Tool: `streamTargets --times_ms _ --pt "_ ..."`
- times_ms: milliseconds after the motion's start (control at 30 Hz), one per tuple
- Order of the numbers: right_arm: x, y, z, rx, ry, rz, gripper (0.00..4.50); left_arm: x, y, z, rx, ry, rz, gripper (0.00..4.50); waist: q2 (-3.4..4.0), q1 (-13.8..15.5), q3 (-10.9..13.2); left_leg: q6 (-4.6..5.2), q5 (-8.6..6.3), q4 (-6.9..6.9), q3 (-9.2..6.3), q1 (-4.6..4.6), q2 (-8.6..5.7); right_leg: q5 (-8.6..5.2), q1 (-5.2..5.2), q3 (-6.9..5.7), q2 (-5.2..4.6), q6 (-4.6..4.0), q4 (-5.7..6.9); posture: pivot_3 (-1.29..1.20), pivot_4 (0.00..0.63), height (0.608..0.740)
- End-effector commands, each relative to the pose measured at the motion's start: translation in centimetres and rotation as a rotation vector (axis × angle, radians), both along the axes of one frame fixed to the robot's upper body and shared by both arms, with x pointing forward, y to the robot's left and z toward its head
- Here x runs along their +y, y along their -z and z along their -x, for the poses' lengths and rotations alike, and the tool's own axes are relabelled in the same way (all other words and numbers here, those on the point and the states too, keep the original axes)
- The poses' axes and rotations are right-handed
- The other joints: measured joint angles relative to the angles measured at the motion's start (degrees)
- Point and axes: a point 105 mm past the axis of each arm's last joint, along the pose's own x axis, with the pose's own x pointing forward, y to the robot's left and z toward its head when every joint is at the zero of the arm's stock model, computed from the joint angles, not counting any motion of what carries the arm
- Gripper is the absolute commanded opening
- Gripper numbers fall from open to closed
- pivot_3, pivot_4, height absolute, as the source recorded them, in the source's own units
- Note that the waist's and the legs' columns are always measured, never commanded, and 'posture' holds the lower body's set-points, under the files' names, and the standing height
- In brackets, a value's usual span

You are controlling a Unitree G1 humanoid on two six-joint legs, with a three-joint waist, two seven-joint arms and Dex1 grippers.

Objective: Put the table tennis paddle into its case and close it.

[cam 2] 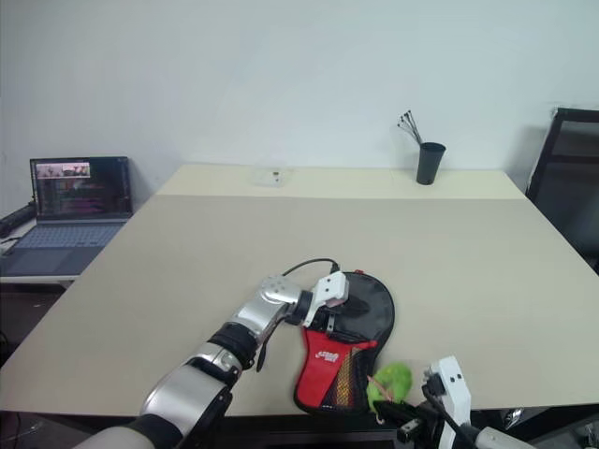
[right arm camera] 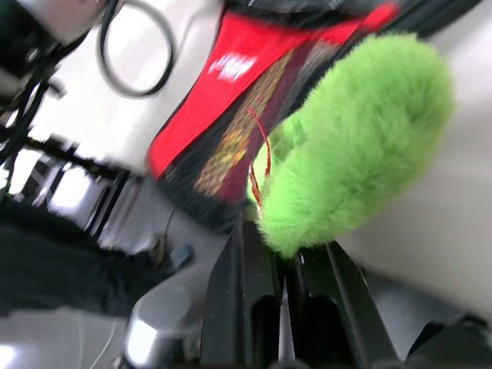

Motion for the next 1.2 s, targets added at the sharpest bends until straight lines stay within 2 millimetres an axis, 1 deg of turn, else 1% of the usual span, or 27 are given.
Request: streamTargets --times_ms 33,100,200,267,400,500,600,633,667,767,867,1000,1100,1200 --pt "2.2 -1.9 1.9 -0.008 -0.151 -0.106 0.02 0.5 3.7 1.6 0.083 0.021 -0.123 3.91 0.02 0.00 -0.02 0.00 0.00 0.00 -0.01 0.00 0.00 0.00 0.00 0.01 0.00 0.00 0.00 0.00 0.150 0.740" --pt "2.8 -2.4 2.2 -0.009 -0.184 -0.131 0.02 0.5 3.7 1.5 0.081 0.017 -0.122 3.91 0.01 0.03 -0.02 0.00 0.00 -0.01 0.00 -0.02 -0.02 -0.01 0.03 -0.02 0.00 -0.02 -0.04 0.00 0.150 0.740" --pt "3.3 -2.8 1.9 -0.026 -0.194 -0.133 0.02 0.4 3.7 1.5 0.079 0.011 -0.119 3.91 0.00 0.02 -0.03 -0.01 -0.03 -0.02 0.02 -0.04 -0.03 -0.02 0.04 -0.01 0.00 -0.04 -0.07 0.00 0.150 0.740" --pt "3.4 -2.6 1.4 -0.037 -0.184 -0.101 0.02 0.4 3.7 1.5 0.079 0.009 -0.118 3.91 0.00 0.03 -0.03 0.00 -0.04 -0.01 0.02 -0.03 -0.04 -0.02 0.05 0.00 0.00 -0.03 -0.07 0.00 0.150 0.740" --pt "3.4 -3.0 1.2 -0.033 -0.192 -0.106 0.02 0.5 3.8 1.5 0.080 0.005 -0.116 3.91 -0.01 0.02 -0.03 0.00 -0.04 0.01 0.03 -0.01 -0.04 -0.02 0.07 0.00 -0.01 -0.03 -0.05 0.00 0.150 0.740" --pt "2.9 -3.1 0.9 -0.038 -0.183 -0.085 0.74 0.5 3.8 1.4 0.079 0.000 -0.113 3.91 -0.03 0.02 -0.04 0.00 -0.04 0.01 0.04 0.00 -0.04 -0.02 0.10 -0.02 0.00 -0.03 -0.06 0.00 0.150 0.740" --pt "2.5 -3.2 0.8 -0.035 -0.182 -0.080 1.65 0.4 3.8 1.5 0.079 -0.003 -0.110 3.91 -0.03 0.00 -0.04 0.01 -0.04 0.03 0.02 0.08 -0.03 -0.02 0.21 -0.05 0.00 -0.03 -0.05 0.00 0.150 0.740" --pt "2.3 -3.2 0.8 -0.036 -0.182 -0.079 2.04 0.4 3.8 1.5 0.080 -0.004 -0.109 3.91 -0.05 0.00 -0.03 0.01 -0.04 0.06 0.01 0.12 -0.03 -0.02 0.27 -0.05 -0.01 -0.03 -0.05 0.00 0.150 0.740" --pt "2.3 -3.2 0.8 -0.036 -0.183 -0.079 2.31 0.4 3.8 1.5 0.080 -0.004 -0.108 3.91 -0.08 0.00 -0.01 0.00 -0.04 0.08 -0.01 0.19 -0.02 -0.02 0.35 -0.06 -0.01 -0.03 -0.06 0.00 0.150 0.740" --pt "1.5 -3.1 0.6 -0.044 -0.179 -0.069 3.34 0.5 3.8 1.5 0.080 -0.005 -0.107 3.91 -0.12 -0.02 0.01 -0.01 -0.05 0.06 -0.12 0.48 0.00 -0.11 0.64 -0.07 -0.03 -0.18 -0.12 0.00 0.150 0.740" --pt "0.5 -3.2 -0.1 -0.071 -0.153 -0.058 3.34 0.5 3.8 1.5 0.082 -0.009 -0.104 3.91 -0.12 -0.03 0.01 -0.03 -0.06 0.02 -0.15 0.59 0.00 -0.15 0.72 -0.04 -0.05 -0.24 -0.14 0.00 0.150 0.740" --pt "-1.2 -3.3 -2.5 -0.138 -0.074 -0.025 3.34 0.4 3.3 1.2 0.085 -0.027 -0.079 3.91 -0.12 -0.05 0.01 -0.03 -0.06 0.02 -0.14 0.64 0.00 -0.14 0.73 -0.02 -0.05 -0.23 -0.12 0.00 0.150 0.740" --pt "-3.0 -3.9 -6.1 -0.232 0.051 0.010 3.34 0.5 1.9 0.7 0.086 -0.050 -0.010 3.91 -0.17 -0.21 0.07 -0.03 -0.06 0.01 -0.11 0.71 0.02 -0.14 0.74 0.02 -0.04 -0.24 -0.12 0.00 0.150 0.740" --pt "-4.1 -4.2 -8.7 -0.293 0.123 0.044 3.34 1.2 0.4 0.2 0.089 -0.079 0.049 3.91 -0.13 -0.35 0.14 -0.03 -0.06 0.00 -0.06 0.76 0.01 -0.16 0.74 0.13 -0.04 -0.27 -0.10 0.00 0.150 0.740"
